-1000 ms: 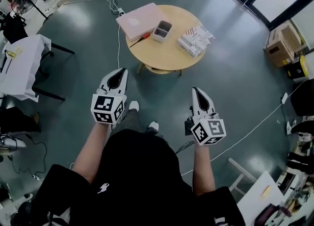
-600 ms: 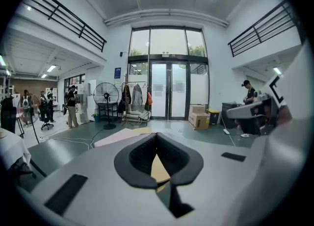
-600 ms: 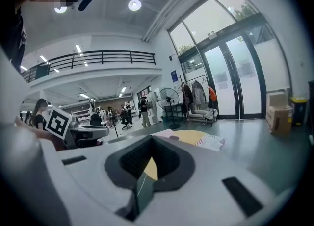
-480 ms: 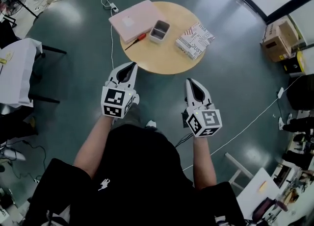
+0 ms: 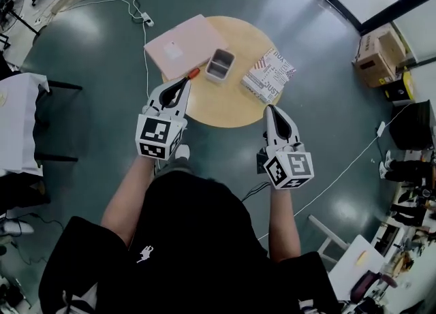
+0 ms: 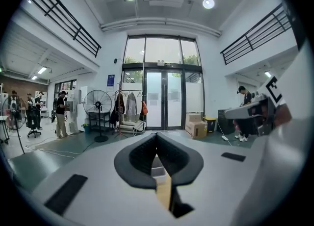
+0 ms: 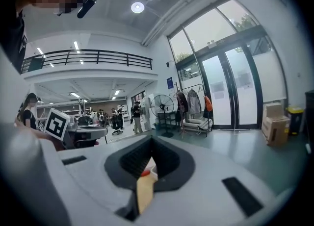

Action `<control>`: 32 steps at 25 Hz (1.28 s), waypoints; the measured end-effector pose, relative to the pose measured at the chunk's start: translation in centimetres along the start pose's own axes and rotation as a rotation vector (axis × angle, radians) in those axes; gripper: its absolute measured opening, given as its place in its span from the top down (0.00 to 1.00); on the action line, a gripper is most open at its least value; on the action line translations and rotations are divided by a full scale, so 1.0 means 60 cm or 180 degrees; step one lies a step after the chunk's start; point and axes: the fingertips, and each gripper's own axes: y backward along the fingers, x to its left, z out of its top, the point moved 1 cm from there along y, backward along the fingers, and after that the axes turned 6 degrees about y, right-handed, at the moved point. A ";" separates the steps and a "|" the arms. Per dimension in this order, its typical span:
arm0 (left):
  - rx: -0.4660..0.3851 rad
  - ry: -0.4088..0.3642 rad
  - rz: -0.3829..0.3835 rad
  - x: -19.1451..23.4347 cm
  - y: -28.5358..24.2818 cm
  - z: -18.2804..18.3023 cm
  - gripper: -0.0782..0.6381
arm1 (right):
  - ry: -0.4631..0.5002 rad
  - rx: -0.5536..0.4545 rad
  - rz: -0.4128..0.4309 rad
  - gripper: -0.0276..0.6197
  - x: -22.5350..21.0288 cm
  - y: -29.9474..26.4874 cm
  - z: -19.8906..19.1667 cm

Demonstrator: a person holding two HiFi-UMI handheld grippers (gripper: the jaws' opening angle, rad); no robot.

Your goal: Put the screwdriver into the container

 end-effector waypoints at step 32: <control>0.1124 0.0215 0.0325 0.143 -0.200 -0.201 0.89 | -0.0010 0.0428 0.0620 0.95 -0.077 -0.350 -0.041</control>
